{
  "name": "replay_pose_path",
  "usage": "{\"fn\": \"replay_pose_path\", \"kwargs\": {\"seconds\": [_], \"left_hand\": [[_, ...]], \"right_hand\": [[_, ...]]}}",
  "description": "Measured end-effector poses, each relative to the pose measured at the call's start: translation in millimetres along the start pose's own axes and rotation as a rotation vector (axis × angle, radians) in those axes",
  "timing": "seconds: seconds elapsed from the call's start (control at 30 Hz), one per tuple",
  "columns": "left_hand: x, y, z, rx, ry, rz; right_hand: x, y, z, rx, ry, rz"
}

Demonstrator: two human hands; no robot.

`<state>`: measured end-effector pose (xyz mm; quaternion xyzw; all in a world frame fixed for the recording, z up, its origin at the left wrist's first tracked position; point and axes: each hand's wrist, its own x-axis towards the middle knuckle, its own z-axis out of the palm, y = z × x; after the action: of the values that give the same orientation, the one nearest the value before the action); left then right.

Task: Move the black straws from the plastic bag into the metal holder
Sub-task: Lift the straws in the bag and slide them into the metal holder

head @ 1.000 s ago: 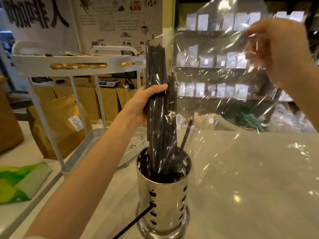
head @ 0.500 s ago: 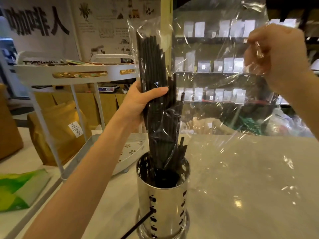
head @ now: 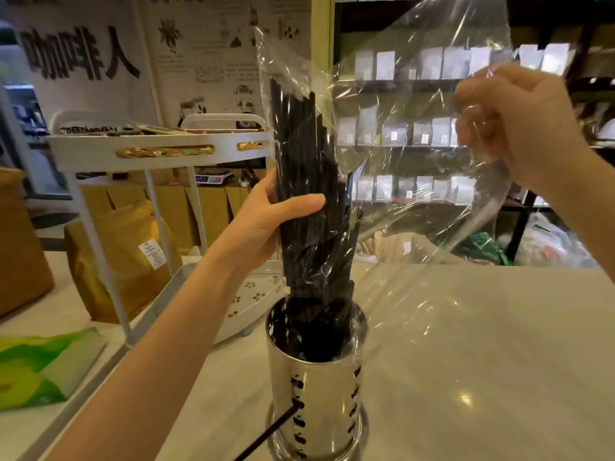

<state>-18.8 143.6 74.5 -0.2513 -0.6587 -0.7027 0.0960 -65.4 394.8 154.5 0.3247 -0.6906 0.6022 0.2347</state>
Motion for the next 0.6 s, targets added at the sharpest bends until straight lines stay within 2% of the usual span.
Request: {"fn": "replay_pose_path", "kwargs": {"seconds": [0.13, 0.33, 0.43, 0.6], "left_hand": [[-4.8, 7.1, 1.8, -0.022, 0.001, -0.023], [-5.8, 22.9, 16.4, -0.144, 0.189, -0.072], [-4.5, 30.5, 15.7, -0.122, 0.242, -0.058], [-0.4, 44.8, 9.1, -0.089, 0.143, 0.029]], "right_hand": [[-1.6, -1.8, -2.6, 0.058, 0.024, -0.022], [-4.1, -4.5, -1.9, 0.069, 0.093, -0.107], [-4.7, -5.4, -0.5, 0.036, 0.139, -0.130], [-3.0, -11.0, -1.0, 0.045, 0.214, -0.156]]}}
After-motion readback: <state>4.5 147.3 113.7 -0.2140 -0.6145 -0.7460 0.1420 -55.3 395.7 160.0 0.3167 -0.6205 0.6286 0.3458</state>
